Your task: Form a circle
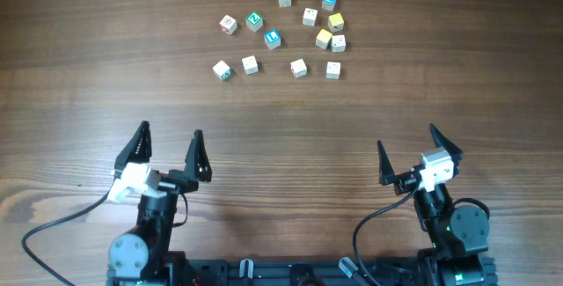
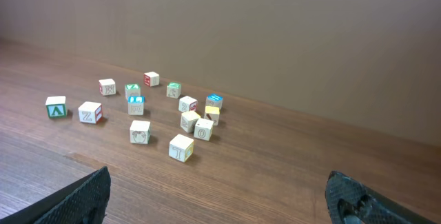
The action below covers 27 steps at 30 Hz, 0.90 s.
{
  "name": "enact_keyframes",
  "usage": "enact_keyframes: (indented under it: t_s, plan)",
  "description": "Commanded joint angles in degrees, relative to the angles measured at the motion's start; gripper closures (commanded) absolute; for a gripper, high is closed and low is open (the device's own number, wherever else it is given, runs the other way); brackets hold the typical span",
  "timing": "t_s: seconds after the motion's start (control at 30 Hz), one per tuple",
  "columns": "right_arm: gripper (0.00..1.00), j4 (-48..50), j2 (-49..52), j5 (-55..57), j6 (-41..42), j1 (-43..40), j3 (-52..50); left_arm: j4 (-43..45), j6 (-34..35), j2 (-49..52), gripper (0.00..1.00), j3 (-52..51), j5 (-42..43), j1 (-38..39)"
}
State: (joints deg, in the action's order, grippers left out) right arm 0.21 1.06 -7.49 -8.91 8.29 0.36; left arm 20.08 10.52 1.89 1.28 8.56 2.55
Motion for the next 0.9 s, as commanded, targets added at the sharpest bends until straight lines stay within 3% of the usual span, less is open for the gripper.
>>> enact_keyframes:
  t_s: [0.0,0.27,0.4,0.6,0.87]
  plan:
    - [0.0,0.2,-0.1,0.3,0.0,-0.1,-0.1,6.6,-1.2,-0.2,0.0,6.3,6.4,0.1]
    - [0.0,0.2,-0.1,0.3,0.0,-0.1,-0.1,14.4,-3.8,4.3,0.0,26.0,6.5,0.1]
    - [0.0,0.2,-0.1,0.3,0.0,-0.1,-0.1,14.5,-9.1,11.1,0.0,38.1,7.1,0.1]
    - [0.0,0.2,-0.1,0.3,0.0,-0.1,-0.1,14.5,-11.1,27.1,0.0,58.1,7.0,0.1]
    - [0.0,0.2,-0.1,0.3,0.0,-0.1,-0.1,14.5,-28.3,52.7,0.0,74.8,-0.5,0.1]
